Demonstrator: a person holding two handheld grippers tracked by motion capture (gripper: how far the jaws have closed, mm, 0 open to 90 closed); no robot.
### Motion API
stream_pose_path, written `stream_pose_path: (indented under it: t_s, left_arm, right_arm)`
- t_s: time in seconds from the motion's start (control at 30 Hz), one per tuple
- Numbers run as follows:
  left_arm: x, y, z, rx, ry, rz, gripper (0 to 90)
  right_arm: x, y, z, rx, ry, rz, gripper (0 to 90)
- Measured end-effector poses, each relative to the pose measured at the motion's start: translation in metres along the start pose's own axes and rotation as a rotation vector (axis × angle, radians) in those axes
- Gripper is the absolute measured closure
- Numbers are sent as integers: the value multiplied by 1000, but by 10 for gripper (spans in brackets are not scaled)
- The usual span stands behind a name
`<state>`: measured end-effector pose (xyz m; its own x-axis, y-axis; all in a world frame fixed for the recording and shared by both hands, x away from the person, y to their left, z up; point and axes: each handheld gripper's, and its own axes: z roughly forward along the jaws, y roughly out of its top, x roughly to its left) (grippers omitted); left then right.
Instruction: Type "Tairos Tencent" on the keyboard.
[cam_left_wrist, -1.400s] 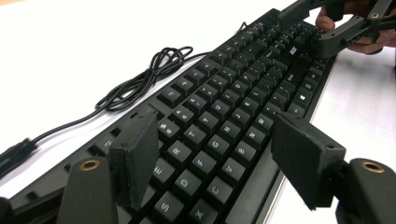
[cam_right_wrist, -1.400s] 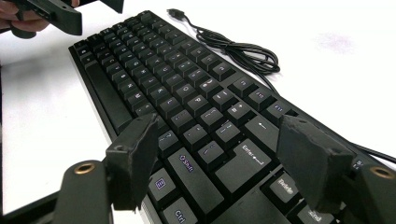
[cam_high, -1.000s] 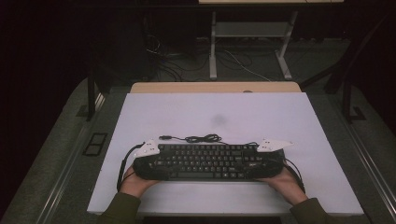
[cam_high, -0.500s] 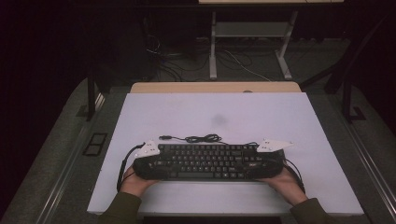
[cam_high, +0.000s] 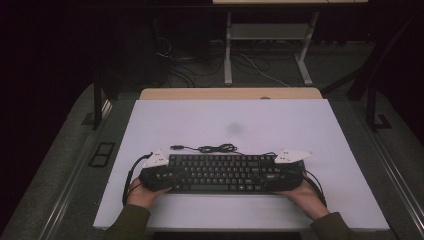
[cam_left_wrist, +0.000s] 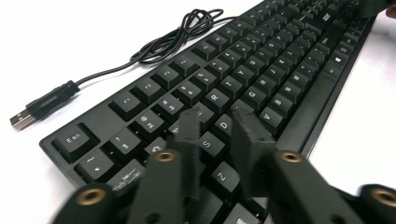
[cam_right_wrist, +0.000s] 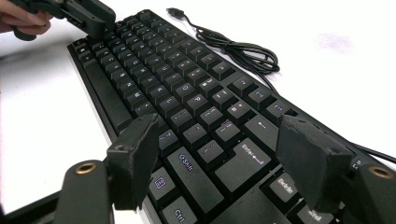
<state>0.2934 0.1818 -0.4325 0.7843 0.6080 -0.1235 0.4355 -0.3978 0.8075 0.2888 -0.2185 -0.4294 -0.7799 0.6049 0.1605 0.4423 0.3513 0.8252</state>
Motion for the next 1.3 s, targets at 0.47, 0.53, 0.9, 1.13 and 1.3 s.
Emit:
stream_pose_path:
  t_s: [0.47, 0.53, 0.9, 1.13, 1.3]
  left_arm:
    - [7, -3, 0, 45, 4, -5, 888]
    - [7, -3, 0, 42, 7, -8, 888]
    - [8, -3, 2, 47, 12, -1, 886]
    - [9, -3, 4, 47, 13, -1, 887]
    - [10, -3, 4, 49, 11, -5, 887]
  right_arm:
    - [0, 0, 1, 2, 2, -2, 297]
    - [0, 0, 0, 2, 2, -1, 297]
    - [0, 0, 1, 4, 2, -3, 298]
    - [0, 0, 2, 7, 1, -3, 298]
    - [1, 0, 2, 8, 1, -2, 299]
